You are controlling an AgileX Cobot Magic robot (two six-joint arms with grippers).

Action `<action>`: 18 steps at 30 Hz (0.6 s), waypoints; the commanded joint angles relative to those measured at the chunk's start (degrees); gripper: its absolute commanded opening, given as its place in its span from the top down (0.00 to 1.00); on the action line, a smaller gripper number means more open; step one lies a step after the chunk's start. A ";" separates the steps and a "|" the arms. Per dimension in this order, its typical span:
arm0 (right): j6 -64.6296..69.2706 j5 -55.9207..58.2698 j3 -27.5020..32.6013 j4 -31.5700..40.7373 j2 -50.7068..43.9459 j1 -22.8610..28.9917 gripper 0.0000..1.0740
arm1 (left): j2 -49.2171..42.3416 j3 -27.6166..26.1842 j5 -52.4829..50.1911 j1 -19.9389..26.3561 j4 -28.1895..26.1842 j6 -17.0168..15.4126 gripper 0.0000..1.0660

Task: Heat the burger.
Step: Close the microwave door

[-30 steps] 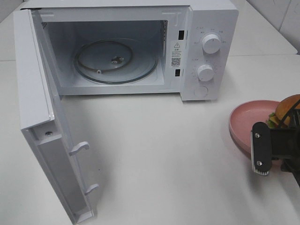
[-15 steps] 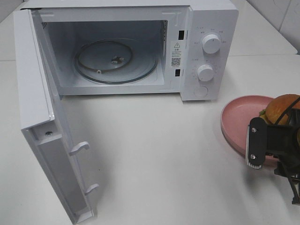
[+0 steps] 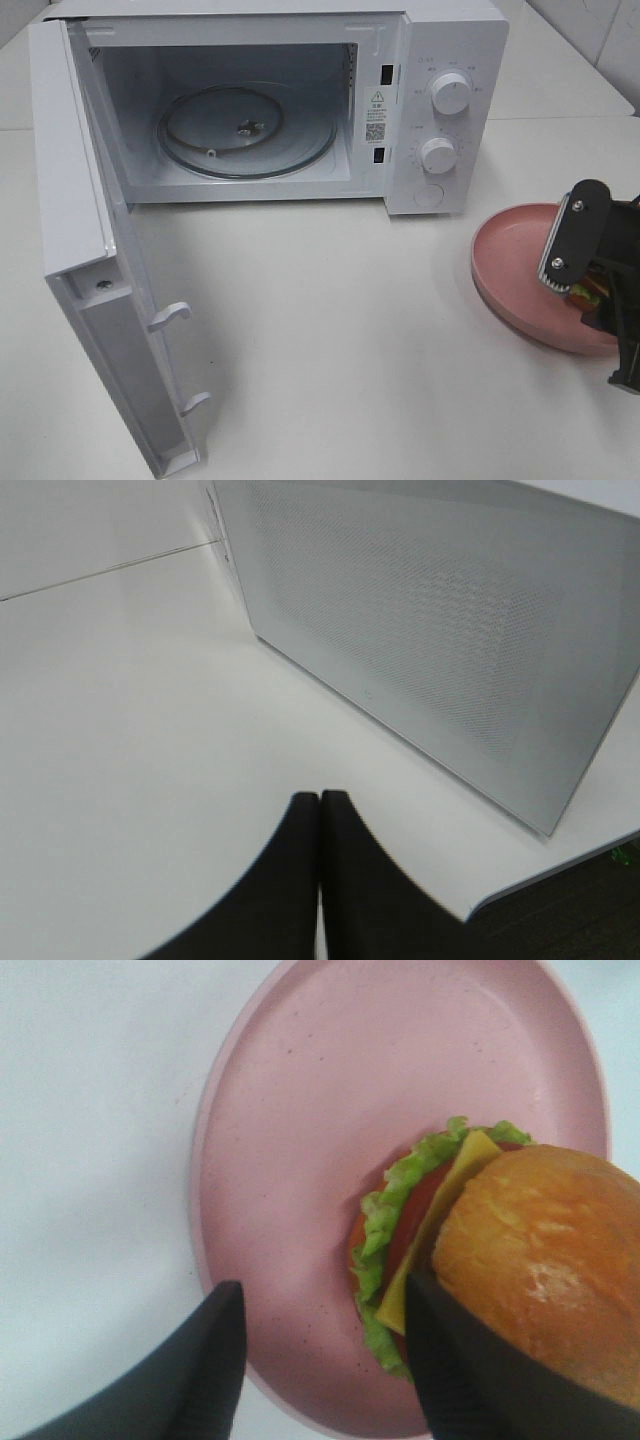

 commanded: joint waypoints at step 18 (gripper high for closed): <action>18.62 20.11 -10.03 29.85 -9.05 -0.11 0.31 | -1.09 0.11 -0.74 0.06 -0.06 -0.17 1.00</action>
